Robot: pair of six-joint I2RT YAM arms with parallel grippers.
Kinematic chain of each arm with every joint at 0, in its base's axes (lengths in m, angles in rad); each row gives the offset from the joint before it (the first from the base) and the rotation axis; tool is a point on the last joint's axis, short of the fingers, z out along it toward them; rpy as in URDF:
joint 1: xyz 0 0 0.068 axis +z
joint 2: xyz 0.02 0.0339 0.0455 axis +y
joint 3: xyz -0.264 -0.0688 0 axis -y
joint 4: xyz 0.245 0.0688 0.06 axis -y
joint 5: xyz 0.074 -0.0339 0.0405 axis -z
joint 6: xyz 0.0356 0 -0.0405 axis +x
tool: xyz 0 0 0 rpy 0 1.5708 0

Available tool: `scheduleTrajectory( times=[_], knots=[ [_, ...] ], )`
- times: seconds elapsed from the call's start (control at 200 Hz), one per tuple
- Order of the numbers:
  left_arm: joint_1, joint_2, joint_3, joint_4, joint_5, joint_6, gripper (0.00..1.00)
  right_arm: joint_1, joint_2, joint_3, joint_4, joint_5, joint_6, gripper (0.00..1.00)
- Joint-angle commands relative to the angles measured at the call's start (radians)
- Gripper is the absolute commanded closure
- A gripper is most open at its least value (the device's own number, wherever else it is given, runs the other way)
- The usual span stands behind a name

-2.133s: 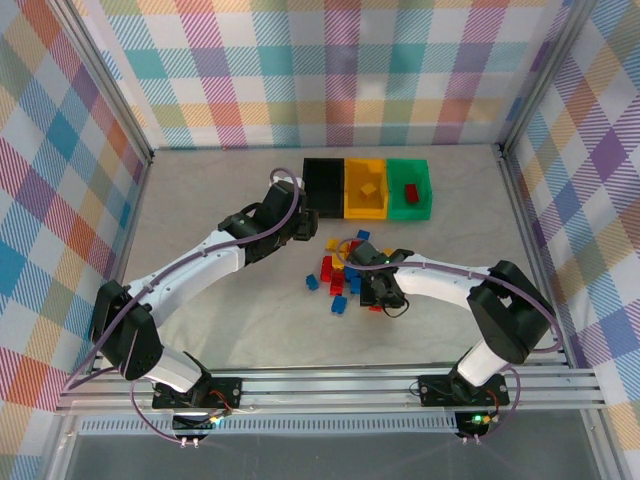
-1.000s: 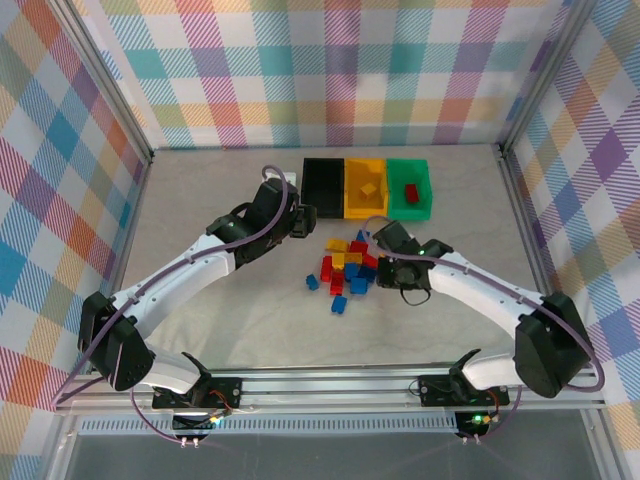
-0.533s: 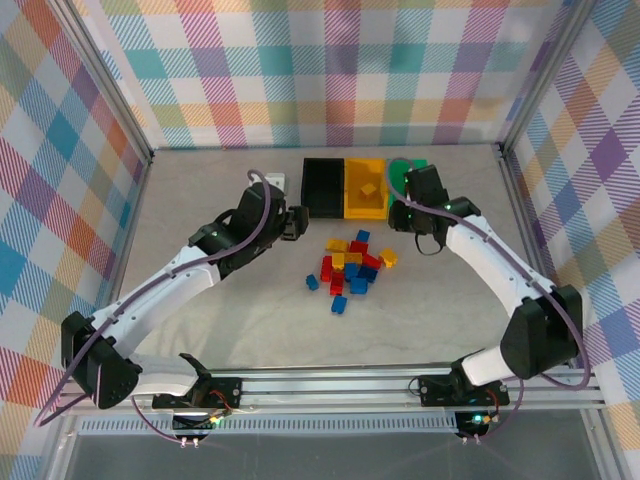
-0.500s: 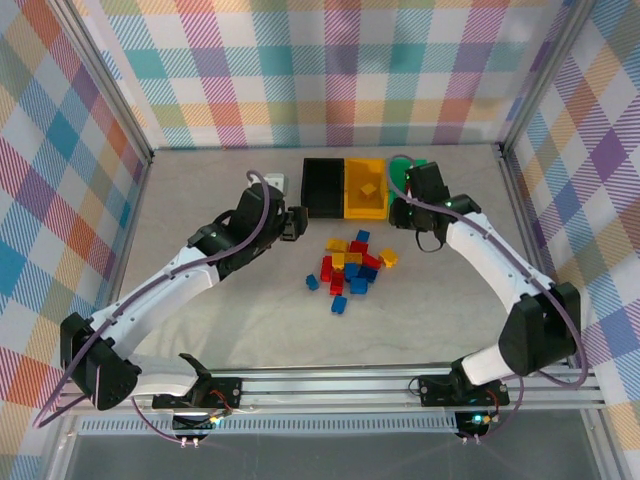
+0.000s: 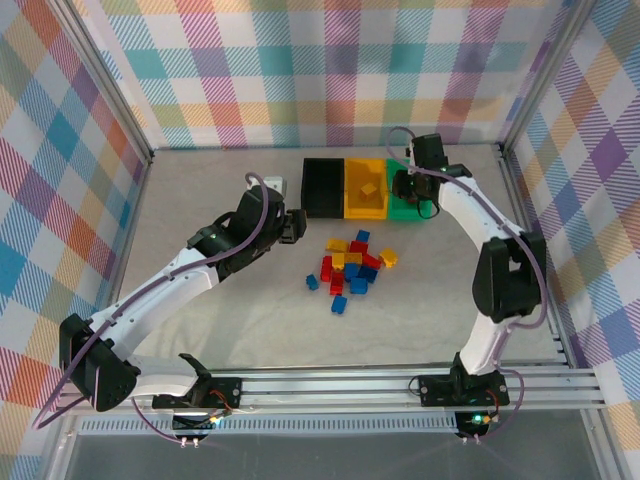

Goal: Sort the legos into containers by color

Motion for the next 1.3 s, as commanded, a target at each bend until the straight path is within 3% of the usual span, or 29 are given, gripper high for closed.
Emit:
scheduleTrajectory(
  times=[0.0, 0.345, 0.62, 0.705, 1.085, 1.295],
  knots=[
    [-0.002, 0.012, -0.003, -0.018, 0.002, -0.012, 0.43, -0.03, 0.072, 0.068, 0.025, -0.029, -0.024, 0.68],
    [-0.004, 0.021, -0.007, -0.037, 0.015, -0.017, 0.43, -0.078, 0.263, 0.264, -0.035, -0.052, -0.066, 0.65],
    [-0.005, 0.016, -0.014, -0.07, 0.022, -0.03, 0.43, -0.087, 0.291, 0.325, -0.067, -0.071, -0.076, 0.46],
    [-0.005, 0.009, -0.027, -0.088, 0.027, -0.033, 0.43, -0.086, 0.276, 0.317, -0.078, -0.073, -0.078, 0.45],
    [-0.025, 0.0, -0.192, -0.157, 0.072, -0.133, 0.35, -0.072, -0.108, -0.132, 0.058, -0.17, 0.019, 0.44],
    [-0.088, 0.074, -0.268, -0.084, 0.124, -0.225, 0.28, -0.001, -0.278, -0.3, 0.067, -0.156, 0.064, 0.43]
  ],
)
